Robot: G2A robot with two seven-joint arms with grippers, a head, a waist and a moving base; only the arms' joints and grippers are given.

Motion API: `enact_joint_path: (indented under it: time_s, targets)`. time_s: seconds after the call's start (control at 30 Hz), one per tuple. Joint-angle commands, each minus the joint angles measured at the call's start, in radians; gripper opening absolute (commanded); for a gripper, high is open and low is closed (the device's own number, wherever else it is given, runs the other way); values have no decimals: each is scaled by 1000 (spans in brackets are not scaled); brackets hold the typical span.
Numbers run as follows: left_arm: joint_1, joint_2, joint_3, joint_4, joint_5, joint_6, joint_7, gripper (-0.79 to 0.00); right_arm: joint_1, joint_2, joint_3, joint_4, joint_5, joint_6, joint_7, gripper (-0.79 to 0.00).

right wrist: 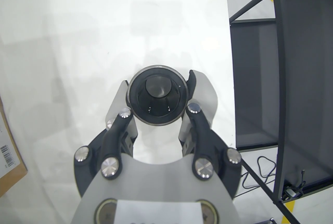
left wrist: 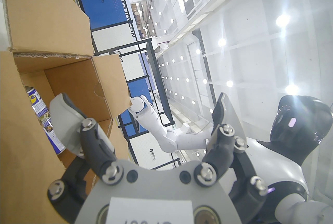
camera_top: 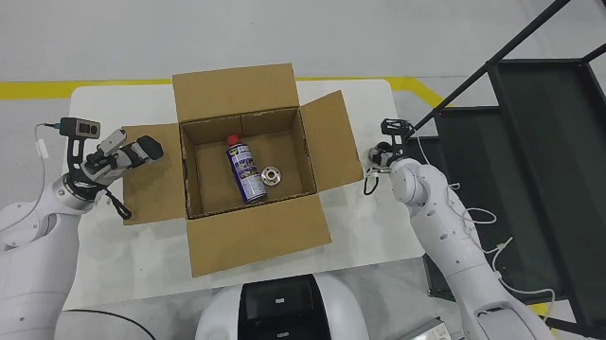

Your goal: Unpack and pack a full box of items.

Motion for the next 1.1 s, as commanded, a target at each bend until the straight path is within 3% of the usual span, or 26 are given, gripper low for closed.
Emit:
enact_joint_path:
  time_s: [0.0,0.2,0.67,0.87,1.07]
  targets:
    - [0,0,0,0,0,0,0,0,-10,1,6,-12,2,-8,0,-785]
    - [0,0,0,0,0,0,0,0,-72,10,49,-119,3,-32,-16,-785]
    - [0,0,0,0,0,0,0,0,-326,40,217,-694,-53,-104,-10,-785]
    - [0,0,0,0,0,0,0,0,-351,37,158,-847,-126,-108,-34,-785]
    - [0,0,0,0,0,0,0,0,-309,32,32,-928,-192,-160,-4,-785]
